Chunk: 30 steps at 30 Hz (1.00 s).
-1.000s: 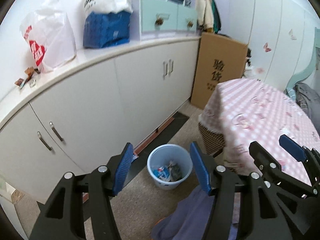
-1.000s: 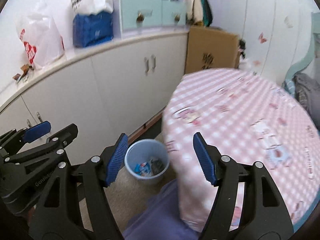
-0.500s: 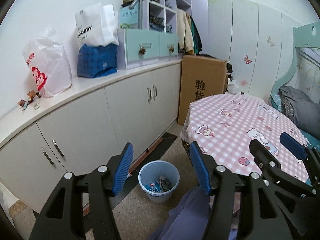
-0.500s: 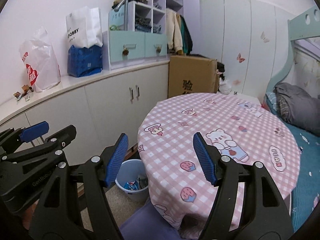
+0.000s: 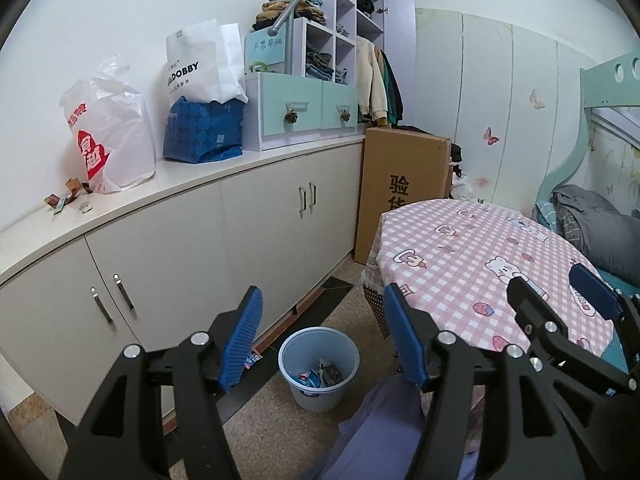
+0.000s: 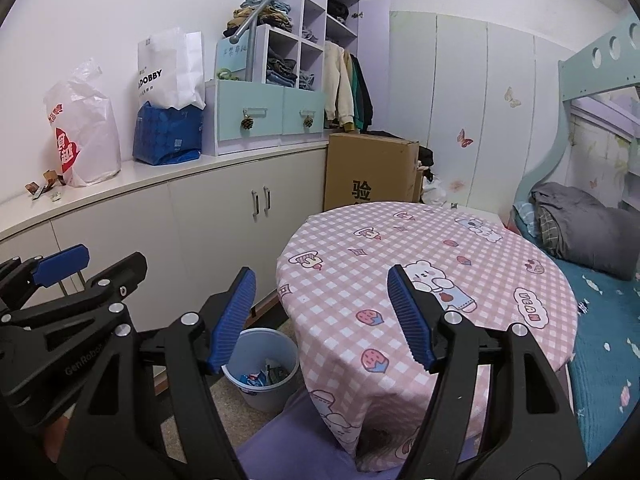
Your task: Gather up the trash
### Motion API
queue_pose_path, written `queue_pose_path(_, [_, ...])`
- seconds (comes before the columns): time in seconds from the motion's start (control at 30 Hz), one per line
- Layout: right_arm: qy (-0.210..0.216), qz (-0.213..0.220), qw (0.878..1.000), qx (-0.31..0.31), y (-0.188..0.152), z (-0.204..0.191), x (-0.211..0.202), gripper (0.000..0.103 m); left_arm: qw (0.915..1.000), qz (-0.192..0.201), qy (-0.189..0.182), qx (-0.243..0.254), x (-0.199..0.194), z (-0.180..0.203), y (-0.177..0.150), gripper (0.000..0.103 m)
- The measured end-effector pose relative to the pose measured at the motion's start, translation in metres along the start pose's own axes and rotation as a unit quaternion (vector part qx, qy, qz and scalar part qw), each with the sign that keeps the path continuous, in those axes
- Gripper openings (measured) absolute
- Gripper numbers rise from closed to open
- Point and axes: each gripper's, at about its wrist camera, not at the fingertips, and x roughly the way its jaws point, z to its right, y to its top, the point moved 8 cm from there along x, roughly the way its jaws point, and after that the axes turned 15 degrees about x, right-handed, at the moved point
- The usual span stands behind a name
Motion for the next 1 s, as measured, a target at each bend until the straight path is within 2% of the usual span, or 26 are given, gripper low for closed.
queue_pose_path(0.13, [0.000, 0.002, 1.000, 0.005, -0.0017, 0.0014, 0.0004, 0.074, 1.0000, 0.000, 0.005, -0.008, -0.0001, -0.0064, -0.0046, 0.070])
queue_pose_path(0.37, [0.001, -0.004, 1.000, 0.008, -0.0062, 0.0008, 0.0030, 0.074, 0.9998, -0.007, 0.017, -0.006, 0.0012, -0.0085, -0.0095, 0.070])
queue_pose_path(0.5, [0.001, 0.004, 1.000, 0.010, -0.0047, 0.0023, 0.0013, 0.077, 0.9998, -0.005, 0.017, -0.008, -0.0002, -0.0087, -0.0087, 0.070])
queue_pose_path(1.0, [0.000, 0.005, 1.000, 0.012, -0.0045, 0.0045, -0.0005, 0.078, 0.9998, -0.004, 0.019, -0.008, -0.0009, -0.0084, -0.0084, 0.070])
